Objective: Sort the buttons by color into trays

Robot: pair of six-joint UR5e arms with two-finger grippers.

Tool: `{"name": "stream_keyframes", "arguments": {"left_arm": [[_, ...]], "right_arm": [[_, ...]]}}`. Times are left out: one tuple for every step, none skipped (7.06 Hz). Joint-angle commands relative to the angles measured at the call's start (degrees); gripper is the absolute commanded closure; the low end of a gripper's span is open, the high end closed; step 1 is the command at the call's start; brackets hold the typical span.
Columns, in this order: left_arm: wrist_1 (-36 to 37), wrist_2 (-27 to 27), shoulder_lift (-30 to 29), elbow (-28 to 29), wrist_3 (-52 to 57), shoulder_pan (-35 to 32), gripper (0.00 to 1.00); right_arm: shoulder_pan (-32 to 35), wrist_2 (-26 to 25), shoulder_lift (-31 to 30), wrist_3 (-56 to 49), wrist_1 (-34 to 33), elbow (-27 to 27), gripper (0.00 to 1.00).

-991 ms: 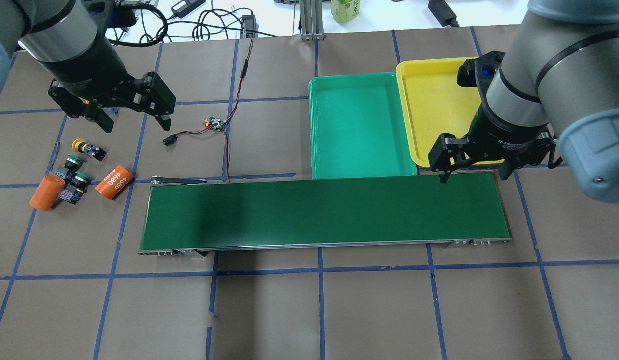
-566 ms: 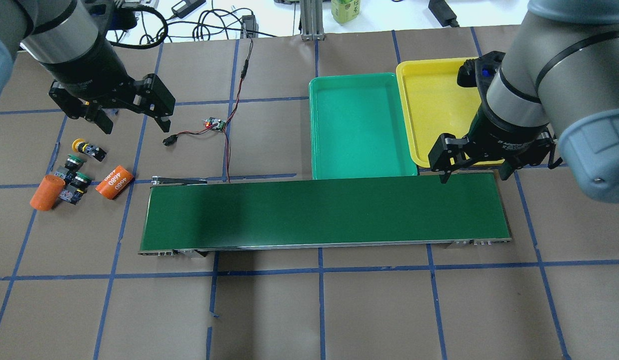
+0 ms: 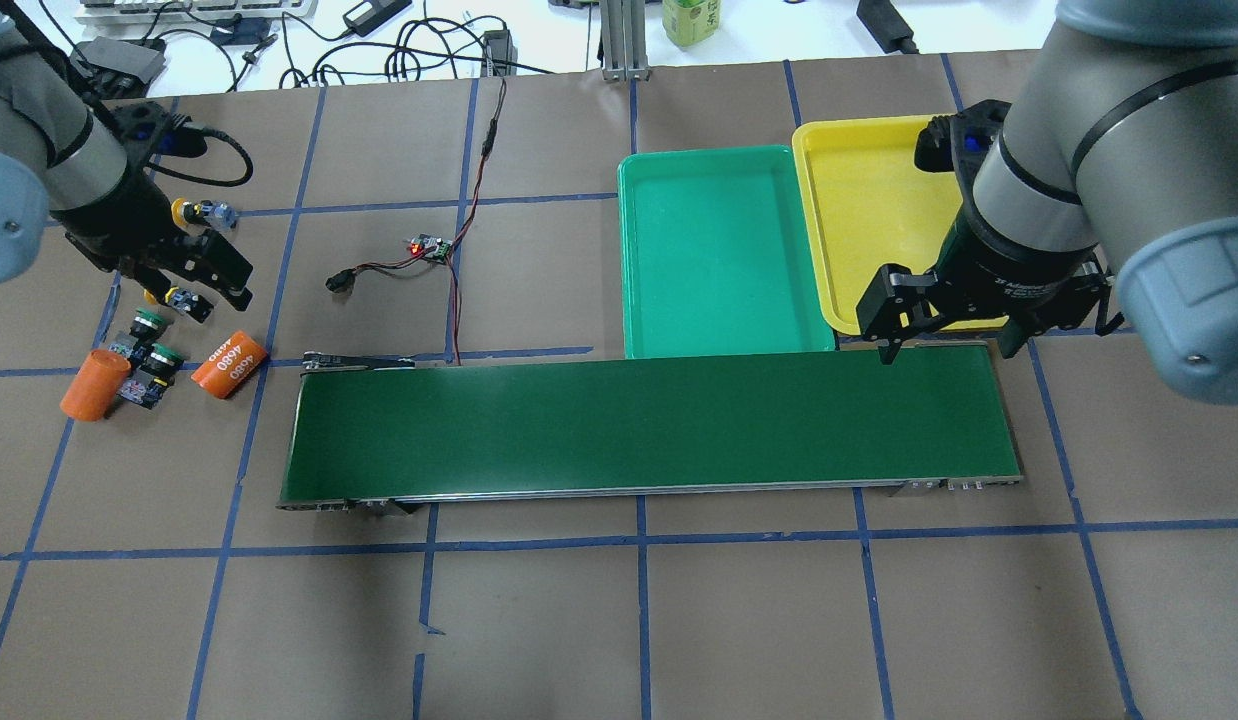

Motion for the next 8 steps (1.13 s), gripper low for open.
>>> {"name": "stream_keyframes", "arguments": {"left_arm": [[11.5, -0.5, -6.1, -4.6, 8.6, 5.5, 0.00], [14.8, -0.3, -8.6, -5.8, 12.6, 5.8, 0.00], [17.4, -0.6, -10.1, -7.0, 13.3, 5.9, 0.00], [19.0, -0.6, -11.2, -7.4, 14.2, 5.9, 0.00], [20.8, -0.9, -12.3, -7.6, 16.8, 5.9, 0.03], [21.2, -3.0, -13.0, -7.8, 17.2, 5.9, 0.08], [21.3, -3.1, -13.1, -7.7, 19.9, 5.9, 0.34], [21.6, -2.7, -13.0, -8.0, 24.1, 5.9, 0.78]], "right_arm": [[0.0, -0.1, -0.1, -0.1, -0.1, 0.0, 0.00], [0.0, -0.1, -0.1, -0.1, -0.1, 0.0, 0.00], [0.0, 0.0, -0.1, 0.0, -0.3, -0.1, 0.00], [0.0, 0.0, -0.1, -0.1, -0.3, -0.1, 0.00], [0.0, 0.0, -0.2, 0.0, -0.3, -0.1, 0.00], [0.0, 0.1, -0.2, -0.1, -0.3, 0.0, 0.00], [0.0, 0.1, -0.2, -0.1, -0.3, 0.0, 0.00], [0.0, 0.1, -0.1, 0.0, -0.3, 0.1, 0.00]]}}
